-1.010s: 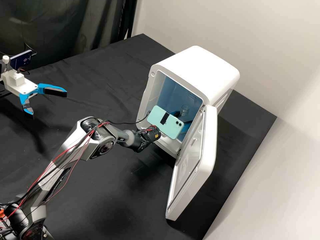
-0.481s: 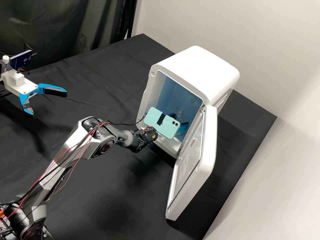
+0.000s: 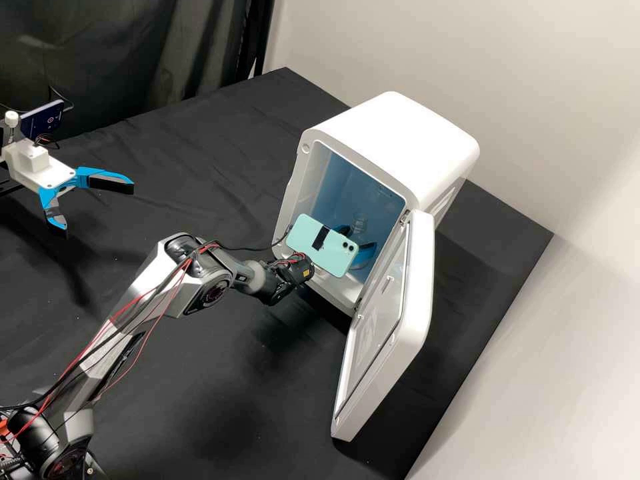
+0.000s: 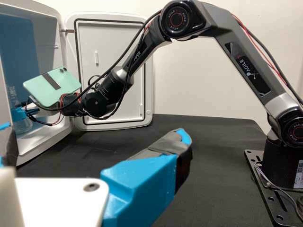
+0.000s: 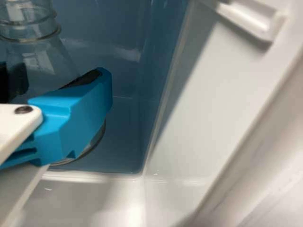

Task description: Place the flask in the incubator

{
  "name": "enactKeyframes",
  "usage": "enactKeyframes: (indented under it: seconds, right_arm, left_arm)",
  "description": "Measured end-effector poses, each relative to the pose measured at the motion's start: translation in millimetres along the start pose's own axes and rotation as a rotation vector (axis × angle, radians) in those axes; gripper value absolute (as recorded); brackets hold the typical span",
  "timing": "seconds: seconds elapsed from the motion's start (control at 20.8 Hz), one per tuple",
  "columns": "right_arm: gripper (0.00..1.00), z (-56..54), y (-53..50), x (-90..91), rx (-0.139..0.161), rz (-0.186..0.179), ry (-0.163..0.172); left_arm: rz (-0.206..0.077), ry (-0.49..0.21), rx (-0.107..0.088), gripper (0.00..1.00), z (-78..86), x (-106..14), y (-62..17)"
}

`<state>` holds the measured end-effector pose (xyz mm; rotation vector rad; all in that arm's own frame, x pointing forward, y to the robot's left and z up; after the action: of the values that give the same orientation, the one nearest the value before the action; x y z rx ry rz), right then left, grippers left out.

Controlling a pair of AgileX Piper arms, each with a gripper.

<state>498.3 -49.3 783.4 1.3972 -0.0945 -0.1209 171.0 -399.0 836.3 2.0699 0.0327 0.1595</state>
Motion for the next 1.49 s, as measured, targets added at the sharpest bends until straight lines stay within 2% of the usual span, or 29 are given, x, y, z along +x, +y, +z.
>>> enactKeyframes:
  seconds: [0.87,0.91,1.06,1.49]
  right_arm:
    - [0.00,-0.1,0.0,2.1,0.000,-0.001,0.000]
    - [1.00,0.2,-0.4,2.7,0.000,0.000,0.001]
    - [1.00,0.8,-1.3,2.9,0.000,0.007,0.004]
    - [1.00,2.8,-4.3,3.1,0.000,-0.008,-0.005]
  left_arm:
    - [0.000,0.000,0.000,1.00,0.0,0.0,0.0]
    - [0.000,0.000,0.000,1.00,0.0,0.0,0.0]
    - [0.000,0.000,0.000,1.00,0.0,0.0,0.0]
    - [0.000,0.000,0.000,1.00,0.0,0.0,0.0]
